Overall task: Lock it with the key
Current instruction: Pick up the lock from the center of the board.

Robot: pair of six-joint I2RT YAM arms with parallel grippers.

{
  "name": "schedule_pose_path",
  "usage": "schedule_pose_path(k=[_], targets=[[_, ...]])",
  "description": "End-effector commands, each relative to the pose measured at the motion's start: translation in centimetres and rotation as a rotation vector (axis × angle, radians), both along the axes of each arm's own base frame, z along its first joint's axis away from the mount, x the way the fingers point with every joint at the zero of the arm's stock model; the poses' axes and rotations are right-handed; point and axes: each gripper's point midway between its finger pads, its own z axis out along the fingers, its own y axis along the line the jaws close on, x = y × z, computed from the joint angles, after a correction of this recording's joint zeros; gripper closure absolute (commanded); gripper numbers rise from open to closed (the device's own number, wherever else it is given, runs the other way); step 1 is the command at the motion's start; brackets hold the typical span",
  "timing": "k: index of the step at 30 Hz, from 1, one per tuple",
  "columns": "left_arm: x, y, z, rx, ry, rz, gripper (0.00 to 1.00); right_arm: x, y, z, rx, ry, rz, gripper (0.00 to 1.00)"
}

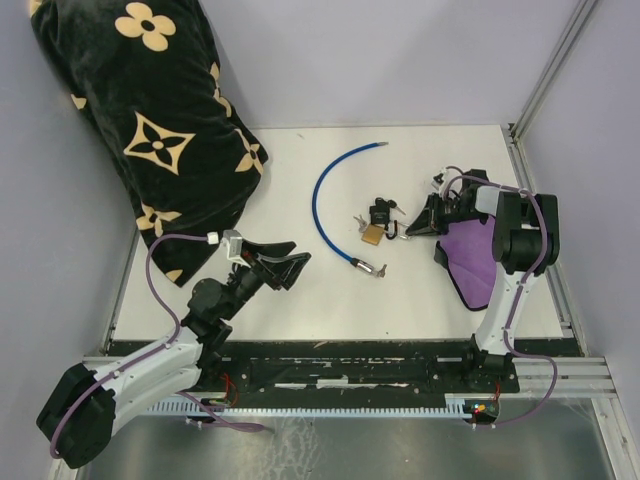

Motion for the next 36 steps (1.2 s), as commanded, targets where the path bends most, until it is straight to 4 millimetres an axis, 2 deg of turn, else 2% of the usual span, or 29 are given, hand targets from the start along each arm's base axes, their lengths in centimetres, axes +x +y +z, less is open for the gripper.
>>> schedule_pose_path(k=[1, 4, 11, 19, 26, 29, 30, 36], targets=[[-0.2, -0.1, 0.7, -0.051, 0.02, -0.017, 0.26, 1.7, 1.0, 2.8, 0.095, -0.114, 0.044, 0.91], [-0.3, -0.2, 0.8, -0.053, 0.02, -0.027, 0.27, 2.6, 1.1, 4.8, 0.102, -0.217, 0.059, 0.98], [-0.6, -0.5, 1.3, -0.046, 0.014, -0.048, 0.28, 4.9, 1.1, 8.9, -0.019, -0.505, 0.199, 0.98], [-1.0, -0.8, 1.8, -0.043, 0.004, -0.078, 0.28, 7.0, 3.2, 10.0, -0.081, -0.72, 0.478, 0.98], [-1.2, -1.3, 2.0, -0.042, 0.014, -0.103, 0.29, 9.3, 5.0, 9.1, -0.121, -0.79, 0.6, 0.98], [-1.2, -1.6, 2.2, -0.046, 0.026, -0.119, 0.29, 11.1, 4.9, 7.8, -0.134, -0.697, 0.547, 0.98], [-1.2, -1.7, 2.2, -0.047, 0.029, -0.125, 0.29, 11.5, 5.0, 6.6, -0.129, -0.647, 0.527, 0.98], [-1.3, -2.0, 2.6, -0.052, 0.046, -0.146, 0.3, 14.0, 5.3, 4.4, -0.118, -0.551, 0.409, 0.98]])
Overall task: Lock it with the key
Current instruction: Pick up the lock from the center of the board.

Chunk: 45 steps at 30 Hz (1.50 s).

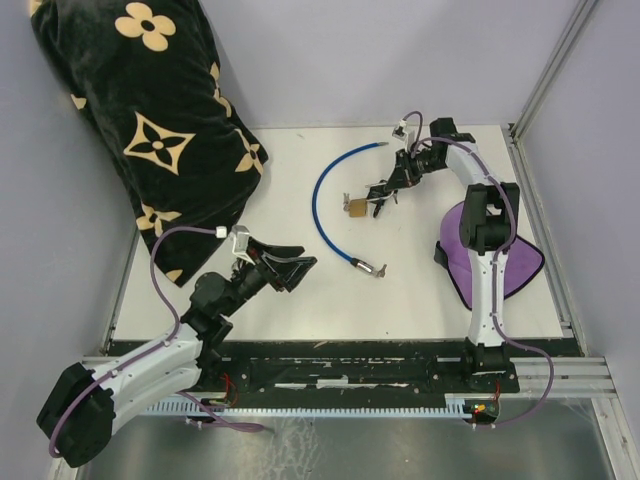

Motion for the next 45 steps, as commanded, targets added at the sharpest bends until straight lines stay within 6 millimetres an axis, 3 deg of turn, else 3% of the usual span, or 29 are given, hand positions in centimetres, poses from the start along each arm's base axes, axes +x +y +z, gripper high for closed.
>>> schedule_pose_path(k=[1, 4, 7, 13, 20, 23, 30, 38, 42, 45], targets=[[-0.2, -0.4, 2.8, -0.059, -0.021, -0.033, 0.3, 1.9, -0.3, -0.6, -0.005, 0.039, -0.088, 0.98], [-0.1, -0.5, 3.2, -0.064, -0.022, -0.033, 0.3, 1.9, -0.3, -0.6, 0.001, 0.022, -0.078, 0.98], [0.1, -0.8, 3.3, -0.063, -0.021, -0.036, 0.3, 2.4, -0.2, 1.2, 0.012, -0.048, -0.069, 0.98], [0.3, -1.7, 3.1, -0.102, -0.001, -0.074, 0.3, 3.3, 1.2, 8.5, 0.11, -0.214, -0.03, 0.98], [0.3, -2.0, 2.7, -0.104, 0.014, -0.089, 0.3, 1.0, 3.3, 15.5, 0.202, -0.321, -0.026, 0.98], [0.2, -1.8, 2.7, -0.09, -0.002, -0.081, 0.3, -0.8, 3.7, 18.4, 0.232, -0.349, -0.024, 0.98], [0.3, -1.5, 2.3, 0.074, -0.156, -0.055, 0.27, -5.6, 3.7, 21.8, 0.249, -0.333, -0.022, 0.98], [1.8, -1.6, 1.9, 0.384, -0.462, -0.022, 0.15, -14.4, 4.5, 24.1, 0.289, -0.266, 0.062, 0.98], [3.4, -1.5, 1.6, 0.419, -0.419, 0.033, 0.16, -18.4, 5.1, 24.1, 0.295, -0.22, 0.086, 0.98], [4.0, -1.9, 2.9, 0.239, -0.172, 0.044, 0.16, -20.5, 5.4, 23.4, 0.287, -0.207, 0.097, 0.98]])
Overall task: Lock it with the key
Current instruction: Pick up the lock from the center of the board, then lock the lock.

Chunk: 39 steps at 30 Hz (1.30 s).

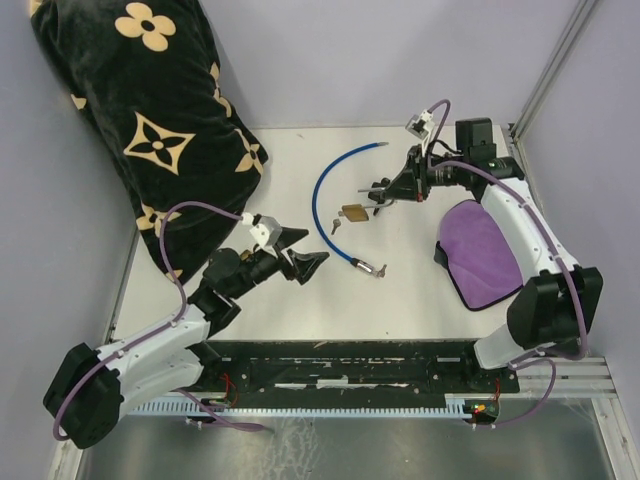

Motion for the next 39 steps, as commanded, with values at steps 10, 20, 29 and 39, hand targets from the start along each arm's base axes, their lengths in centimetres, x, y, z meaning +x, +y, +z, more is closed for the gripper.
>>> schedule_pose_path(k=[10, 20, 29, 39], targets=[[-1.3, -1.5, 2.3, -0.949, 0.955, -0.153, 0.19, -5.9, 2.2, 0.6, 0.069, -0.079, 0.138, 0.98], [1.9, -3.7, -1.7, -1.033, 1.336, 0.104, 0.06, -6.4, 2.6, -0.3, 0.075, -0.068, 0.163, 0.98], [2.4, -7.1, -3.4, -0.991, 1.498, 0.098, 0.05, -6.7, 2.8, -0.1, 0.095, -0.081, 0.176, 0.98], [4.1, -7.5, -4.9, -1.032, 1.513, 0.169, 0.09, -7.4, 3.0, 0.4, 0.109, -0.11, 0.205, 0.98]])
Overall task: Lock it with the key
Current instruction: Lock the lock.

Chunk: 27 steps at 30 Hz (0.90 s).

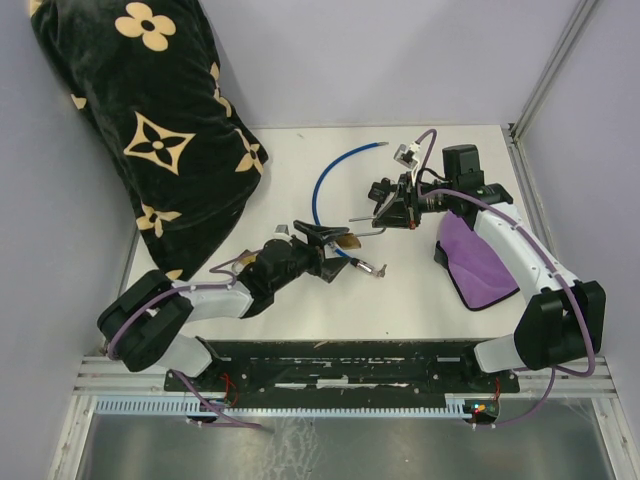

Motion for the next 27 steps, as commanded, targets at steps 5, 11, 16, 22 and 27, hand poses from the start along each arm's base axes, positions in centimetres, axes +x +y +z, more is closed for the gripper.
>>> schedule_pose_path(k=[5, 11, 16, 22, 27], targets=[[1.7, -1.0, 0.9, -0.065, 0.016, 0.041, 0.17, -1.8, 0.8, 3.8, 0.088, -0.153, 0.099, 0.98], [2.2, -1.4, 1.3, -0.07, -0.005, 0.041, 0.32, -2.3, 0.9, 3.6, 0.067, -0.184, 0.12, 0.98], [2.2, -1.6, 2.2, -0.09, -0.028, 0.032, 0.46, -2.6, 0.9, 3.1, 0.036, -0.203, 0.133, 0.98], [2.1, -1.7, 3.0, -0.108, -0.053, 0.021, 0.65, -2.8, 0.9, 2.3, -0.007, -0.222, 0.149, 0.98], [2.0, -1.7, 3.7, -0.136, -0.081, 0.018, 0.77, -2.7, 0.8, 2.0, -0.023, -0.224, 0.151, 0.98]])
